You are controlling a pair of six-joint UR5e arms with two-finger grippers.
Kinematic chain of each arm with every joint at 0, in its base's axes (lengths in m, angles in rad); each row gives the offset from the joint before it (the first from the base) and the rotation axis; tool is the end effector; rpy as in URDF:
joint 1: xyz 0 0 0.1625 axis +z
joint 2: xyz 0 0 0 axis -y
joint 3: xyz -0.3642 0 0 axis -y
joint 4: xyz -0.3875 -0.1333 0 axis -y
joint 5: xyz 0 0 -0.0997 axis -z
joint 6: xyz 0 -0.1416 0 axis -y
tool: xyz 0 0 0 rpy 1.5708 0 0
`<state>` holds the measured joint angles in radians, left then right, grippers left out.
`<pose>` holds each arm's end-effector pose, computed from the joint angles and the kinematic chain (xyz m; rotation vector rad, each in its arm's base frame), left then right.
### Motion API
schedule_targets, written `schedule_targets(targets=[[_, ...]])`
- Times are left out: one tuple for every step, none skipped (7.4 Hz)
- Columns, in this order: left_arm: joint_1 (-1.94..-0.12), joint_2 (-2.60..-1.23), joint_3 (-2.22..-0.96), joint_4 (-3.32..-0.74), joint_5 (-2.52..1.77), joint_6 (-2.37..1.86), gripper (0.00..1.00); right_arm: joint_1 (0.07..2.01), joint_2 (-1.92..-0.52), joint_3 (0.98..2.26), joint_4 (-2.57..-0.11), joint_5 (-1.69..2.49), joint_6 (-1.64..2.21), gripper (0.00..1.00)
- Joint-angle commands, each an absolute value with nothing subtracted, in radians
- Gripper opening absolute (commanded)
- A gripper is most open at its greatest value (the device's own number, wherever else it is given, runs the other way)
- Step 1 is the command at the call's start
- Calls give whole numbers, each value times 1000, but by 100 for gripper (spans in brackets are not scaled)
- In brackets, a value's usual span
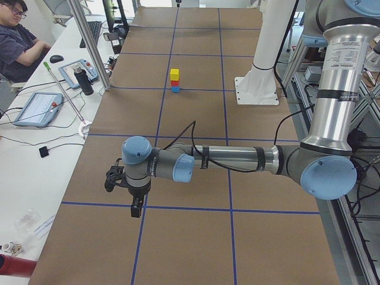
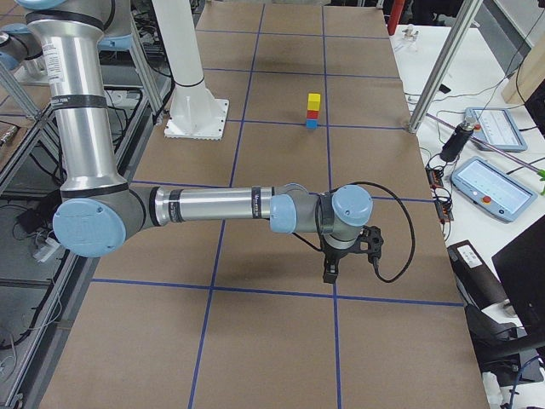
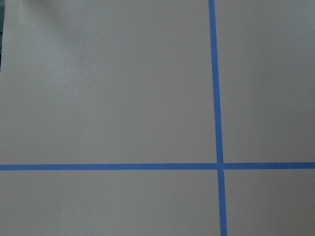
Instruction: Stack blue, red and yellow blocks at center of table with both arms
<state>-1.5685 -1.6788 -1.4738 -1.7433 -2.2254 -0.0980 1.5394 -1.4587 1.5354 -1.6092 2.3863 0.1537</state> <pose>-0.0458 -0.5454 0.6126 0.1439 0.6607 -0.0320 0.0135 -0.5311 0.5879 -0.0394 -0.8156 0.0998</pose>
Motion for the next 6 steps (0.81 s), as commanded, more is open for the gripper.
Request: schedule_targets(targets=[[-1568,-1686,-1479,-1735,-2233,-109,100,1539,-1466,1537,-1611,2376,153,99],[-1568,-1683,-1483,-1733,-2235,-109,100,1537,-1463,1536,-1611,2376,153,99],[-1566,-1681,-1483,-1732,-2247,-109,100,1537,-1462,1536,-1609,2376,153,99],[-1566,-1680,-1483,-1709,-2307,-110,100,1537,-1460,1539,-1609,2378,153,99],[-1566,-1680,-1483,-1704,-2318,-109,100,1537,-1460,1543,-1609,2381,153,99],[-1566,-1680,-1482,-1704,-2318,-109,100,1537,-1462,1543,-1609,2384,153,99]])
